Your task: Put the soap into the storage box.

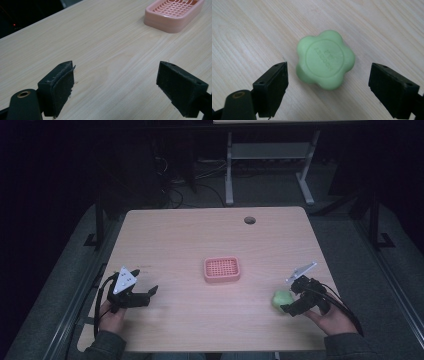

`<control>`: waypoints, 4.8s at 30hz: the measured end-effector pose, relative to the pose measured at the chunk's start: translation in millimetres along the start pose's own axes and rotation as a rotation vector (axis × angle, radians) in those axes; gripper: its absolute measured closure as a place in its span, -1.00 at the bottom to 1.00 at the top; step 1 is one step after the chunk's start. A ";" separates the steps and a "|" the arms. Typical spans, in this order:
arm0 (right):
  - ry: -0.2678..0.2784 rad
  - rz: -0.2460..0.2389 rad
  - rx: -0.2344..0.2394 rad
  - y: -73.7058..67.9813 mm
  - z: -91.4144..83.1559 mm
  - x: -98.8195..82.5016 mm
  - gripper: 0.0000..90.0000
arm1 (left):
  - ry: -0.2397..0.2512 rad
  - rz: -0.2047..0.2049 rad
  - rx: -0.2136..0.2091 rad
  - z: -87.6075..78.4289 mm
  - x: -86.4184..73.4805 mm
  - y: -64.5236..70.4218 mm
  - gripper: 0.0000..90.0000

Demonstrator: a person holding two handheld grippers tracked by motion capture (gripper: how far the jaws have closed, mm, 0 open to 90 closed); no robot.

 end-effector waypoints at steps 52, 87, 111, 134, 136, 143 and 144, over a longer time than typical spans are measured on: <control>-0.150 -0.058 0.000 -12.5 38.4 16.7 -0.49 | 0.008 -0.005 -0.003 -0.9 0.8 1.1 -0.69; -0.097 -0.097 -0.008 -11.2 24.3 27.0 -0.42 | -0.004 0.007 -0.001 -2.7 1.3 0.0 -0.69; -0.025 -0.123 0.071 -9.3 22.6 76.7 -0.42 | 0.010 -0.004 -0.006 -2.8 1.6 0.8 -0.69; -0.018 -0.160 0.072 -13.1 25.9 110.4 -0.42 | 0.013 -0.004 -0.010 -3.0 2.2 1.9 -0.69; -0.014 -0.164 0.069 -14.5 26.5 113.8 -0.42 | 0.011 -0.001 -0.010 -3.2 2.3 2.0 -0.69; -0.019 -0.181 0.081 -19.9 33.0 125.6 -0.42 | 0.009 0.009 -0.012 -3.3 2.7 1.8 -0.69; -0.020 -0.184 0.080 -21.0 33.6 128.0 -0.42 | 0.009 0.009 -0.012 -3.3 2.7 1.7 -0.69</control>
Point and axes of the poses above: each handheld gripper's, and its own axes: z roughly forward along the jaws, x roughly out of its top, y roughly to its right, the point moved 1 cm from there along z, roughly forward along the jaws, and after that the axes turned 15 degrees about -x, right-handed, at the moved point
